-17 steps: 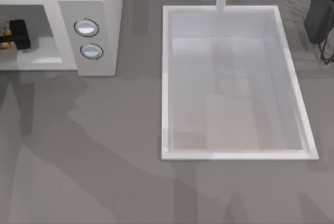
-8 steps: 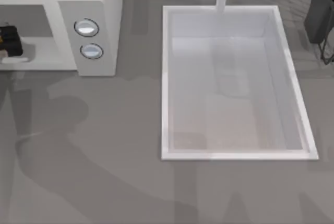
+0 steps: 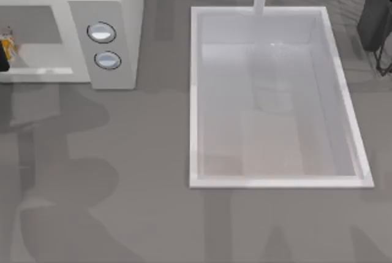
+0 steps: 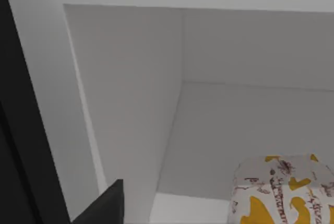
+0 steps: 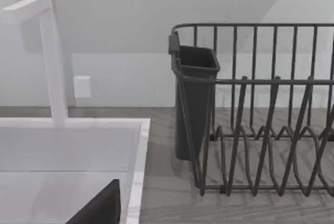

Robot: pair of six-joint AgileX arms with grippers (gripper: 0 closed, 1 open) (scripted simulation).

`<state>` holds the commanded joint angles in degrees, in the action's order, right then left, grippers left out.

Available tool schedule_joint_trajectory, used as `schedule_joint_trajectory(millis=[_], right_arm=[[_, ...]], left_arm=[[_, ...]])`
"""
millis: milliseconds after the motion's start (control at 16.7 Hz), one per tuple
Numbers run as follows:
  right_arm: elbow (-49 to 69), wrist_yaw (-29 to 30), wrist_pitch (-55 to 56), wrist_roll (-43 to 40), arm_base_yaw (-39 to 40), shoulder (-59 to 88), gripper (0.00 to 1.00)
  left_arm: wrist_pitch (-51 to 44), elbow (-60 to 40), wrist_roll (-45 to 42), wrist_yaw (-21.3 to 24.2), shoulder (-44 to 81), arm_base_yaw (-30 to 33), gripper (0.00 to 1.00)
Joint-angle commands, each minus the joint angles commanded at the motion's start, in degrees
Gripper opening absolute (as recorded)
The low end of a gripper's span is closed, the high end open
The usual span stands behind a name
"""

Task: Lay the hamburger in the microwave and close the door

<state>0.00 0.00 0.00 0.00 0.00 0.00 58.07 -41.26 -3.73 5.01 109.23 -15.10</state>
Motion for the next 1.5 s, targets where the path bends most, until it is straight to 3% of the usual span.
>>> schedule_joint_trajectory(millis=[720,1500], right_arm=[[0.0,0.0,0.0,0.0,0.0,0.0,1.0],[0.0,0.0,0.0,0.0,0.0,0.0,1.0]], left_arm=[[3.11,21.39,-1.44,2.57,-1.77,-3.27,1.0],[1.12,17.3,-1.49,2.69,-8.75,-2.94,1.0]])
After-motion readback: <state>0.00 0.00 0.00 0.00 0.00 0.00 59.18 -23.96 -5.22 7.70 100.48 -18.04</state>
